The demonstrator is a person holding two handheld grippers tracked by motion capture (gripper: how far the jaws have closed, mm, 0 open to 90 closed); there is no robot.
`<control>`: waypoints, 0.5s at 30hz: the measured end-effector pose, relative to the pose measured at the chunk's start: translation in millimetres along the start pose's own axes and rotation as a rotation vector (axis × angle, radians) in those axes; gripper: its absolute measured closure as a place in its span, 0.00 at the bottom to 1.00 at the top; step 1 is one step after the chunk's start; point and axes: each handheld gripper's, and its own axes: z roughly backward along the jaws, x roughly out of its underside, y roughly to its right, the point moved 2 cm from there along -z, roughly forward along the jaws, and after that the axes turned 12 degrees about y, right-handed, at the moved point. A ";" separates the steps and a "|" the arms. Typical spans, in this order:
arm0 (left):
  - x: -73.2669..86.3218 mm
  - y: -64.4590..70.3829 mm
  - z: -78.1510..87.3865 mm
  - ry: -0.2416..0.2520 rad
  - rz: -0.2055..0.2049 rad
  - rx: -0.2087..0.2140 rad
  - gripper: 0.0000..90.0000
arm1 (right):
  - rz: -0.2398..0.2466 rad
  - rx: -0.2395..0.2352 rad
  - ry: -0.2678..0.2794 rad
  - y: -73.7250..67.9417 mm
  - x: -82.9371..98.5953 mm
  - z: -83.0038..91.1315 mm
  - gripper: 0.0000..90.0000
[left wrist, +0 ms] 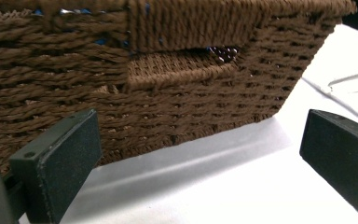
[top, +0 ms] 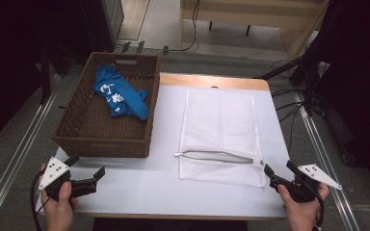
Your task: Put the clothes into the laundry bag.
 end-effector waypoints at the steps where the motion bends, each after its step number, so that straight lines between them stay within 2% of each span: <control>1: 0.1 2.2 0.1 0.001 -0.004 0.006 0.00 | -0.003 -0.013 -0.002 -0.2 0.2 -1.2 0.15; 4: -0.1 4.0 0.2 0.007 -0.004 0.012 0.00 | -0.009 -0.026 -0.004 -1.9 0.6 -3.1 0.15; 7: -0.3 3.4 2.0 0.003 -0.011 -0.004 0.00 | -0.021 -0.042 -0.029 -10.3 1.7 -7.6 0.17; 10: -1.9 -1.9 6.5 0.021 0.023 -0.011 0.00 | 0.000 -0.076 -0.044 -26.2 1.4 -11.9 0.17; 11: -1.4 -5.1 8.2 0.021 0.030 -0.019 0.00 | 0.028 -0.091 -0.060 -39.1 1.9 -17.2 0.17; 12: -1.4 -5.1 8.2 0.021 0.030 -0.019 0.00 | 0.028 -0.091 -0.060 -39.1 1.9 -17.2 0.17; 15: 0.5 -6.5 9.1 0.020 0.041 -0.020 0.00 | 0.063 -0.117 -0.088 -54.0 3.0 -29.1 0.17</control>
